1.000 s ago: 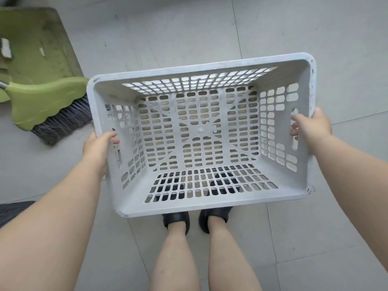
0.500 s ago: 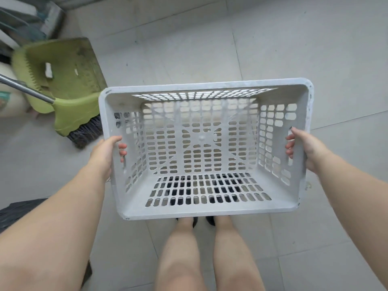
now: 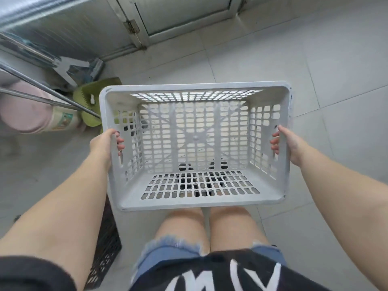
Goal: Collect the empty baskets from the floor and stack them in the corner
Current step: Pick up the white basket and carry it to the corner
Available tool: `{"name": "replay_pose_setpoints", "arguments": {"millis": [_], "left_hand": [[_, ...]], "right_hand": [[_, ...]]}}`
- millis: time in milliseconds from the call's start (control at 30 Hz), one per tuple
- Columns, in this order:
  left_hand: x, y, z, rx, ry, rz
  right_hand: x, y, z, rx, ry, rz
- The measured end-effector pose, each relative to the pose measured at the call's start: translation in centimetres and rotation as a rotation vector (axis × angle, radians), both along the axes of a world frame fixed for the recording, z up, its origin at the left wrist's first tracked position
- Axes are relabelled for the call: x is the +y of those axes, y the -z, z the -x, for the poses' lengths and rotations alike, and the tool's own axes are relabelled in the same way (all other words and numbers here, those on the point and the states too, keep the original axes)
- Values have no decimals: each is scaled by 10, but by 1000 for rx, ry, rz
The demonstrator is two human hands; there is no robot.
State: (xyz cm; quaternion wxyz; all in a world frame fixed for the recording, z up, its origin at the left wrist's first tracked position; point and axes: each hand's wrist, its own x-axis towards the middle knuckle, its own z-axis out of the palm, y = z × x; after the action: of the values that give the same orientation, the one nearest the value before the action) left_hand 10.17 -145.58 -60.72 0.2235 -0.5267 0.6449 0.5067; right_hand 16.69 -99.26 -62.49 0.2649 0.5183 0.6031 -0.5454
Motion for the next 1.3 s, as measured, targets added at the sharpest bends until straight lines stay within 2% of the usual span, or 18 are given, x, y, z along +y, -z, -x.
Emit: {"name": "replay_pose_setpoints", "arguments": {"millis": [167, 400, 733, 900, 1100, 1300], "left_hand": [[-4, -79, -16, 72, 1, 12], [-12, -135, -13, 136, 108, 24], [16, -174, 24, 267, 255, 68], [54, -187, 59, 280, 319, 54], [125, -202, 122, 242, 368, 10], [211, -219, 176, 324, 477, 4]], "right_hand": [[-12, -74, -24, 59, 34, -42], [-20, -131, -40, 148, 127, -110], [-6, -155, -42, 204, 263, -203], [25, -159, -35, 218, 303, -221], [91, -177, 0, 217, 270, -122], [160, -197, 29, 239, 301, -118]]}}
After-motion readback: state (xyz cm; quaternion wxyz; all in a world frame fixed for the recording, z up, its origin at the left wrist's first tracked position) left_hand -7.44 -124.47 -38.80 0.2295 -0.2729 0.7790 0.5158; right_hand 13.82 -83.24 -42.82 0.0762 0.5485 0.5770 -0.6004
